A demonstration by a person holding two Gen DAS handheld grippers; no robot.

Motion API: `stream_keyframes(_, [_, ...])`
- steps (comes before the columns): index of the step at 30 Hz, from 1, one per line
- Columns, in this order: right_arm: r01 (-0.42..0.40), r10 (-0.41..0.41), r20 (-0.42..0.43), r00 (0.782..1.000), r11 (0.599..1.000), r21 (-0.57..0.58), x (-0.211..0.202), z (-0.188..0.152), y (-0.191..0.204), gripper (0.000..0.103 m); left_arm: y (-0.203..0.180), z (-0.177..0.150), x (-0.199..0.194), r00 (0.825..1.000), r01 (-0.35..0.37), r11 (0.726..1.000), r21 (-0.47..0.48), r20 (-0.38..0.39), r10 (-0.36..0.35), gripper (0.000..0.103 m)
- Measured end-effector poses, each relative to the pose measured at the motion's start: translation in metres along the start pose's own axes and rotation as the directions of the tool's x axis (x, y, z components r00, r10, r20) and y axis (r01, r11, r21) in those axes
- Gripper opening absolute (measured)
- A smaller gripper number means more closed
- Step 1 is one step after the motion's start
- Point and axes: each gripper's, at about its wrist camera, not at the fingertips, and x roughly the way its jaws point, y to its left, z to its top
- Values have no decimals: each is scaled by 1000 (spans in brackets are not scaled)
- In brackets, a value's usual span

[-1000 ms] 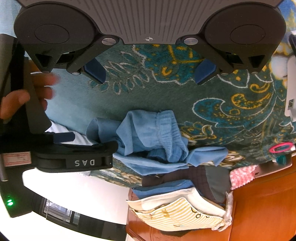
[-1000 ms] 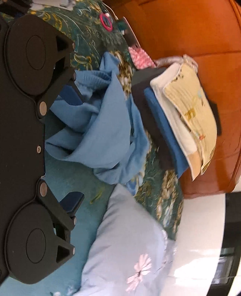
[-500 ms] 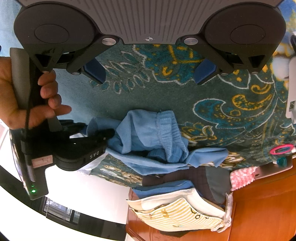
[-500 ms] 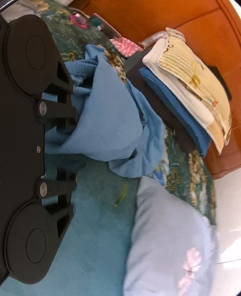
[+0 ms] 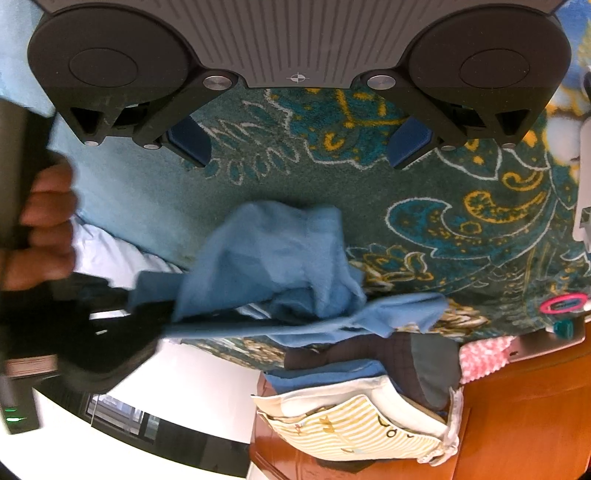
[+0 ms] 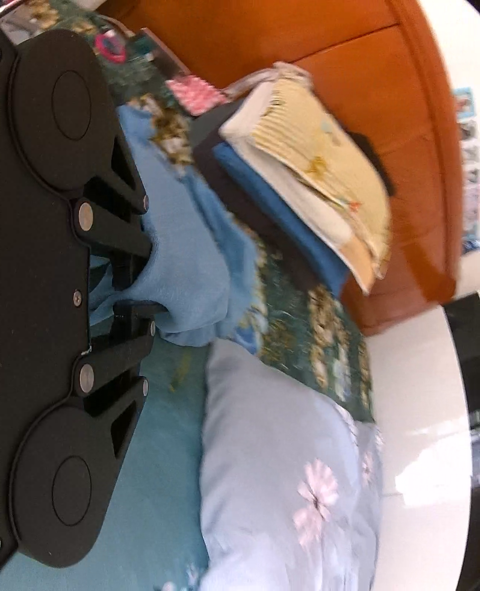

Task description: Fold clothes

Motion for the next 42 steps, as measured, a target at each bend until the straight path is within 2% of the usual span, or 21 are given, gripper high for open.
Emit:
stream_keyframes(8, [55,-56,48,997,998,28,-74,13,-45,3,0,0,-3,1000,0,1000,-6,8,0,103])
stream_keyframes(14, [100,-104,110,988,994,41,-159,14,-91,3,1,-7,-22,1000,15,998,-58,6,-15,103])
stream_keyframes(25, [215,-231,147,962,969,121,-300,-16,-175,3,-41,-35,-60,994,100,994,-39,-49,-101,103])
stream_keyframes(33, [293,-326,140,935,932,215,-351,-48,-222,3,-77,-44,-80,986,152,988,-9,-63,-153,103])
stream_keyframes(42, [334,-389,119,913,884,327,-381,-77,-259,3,-103,-45,-102,980,189,982,-5,-59,-189,103])
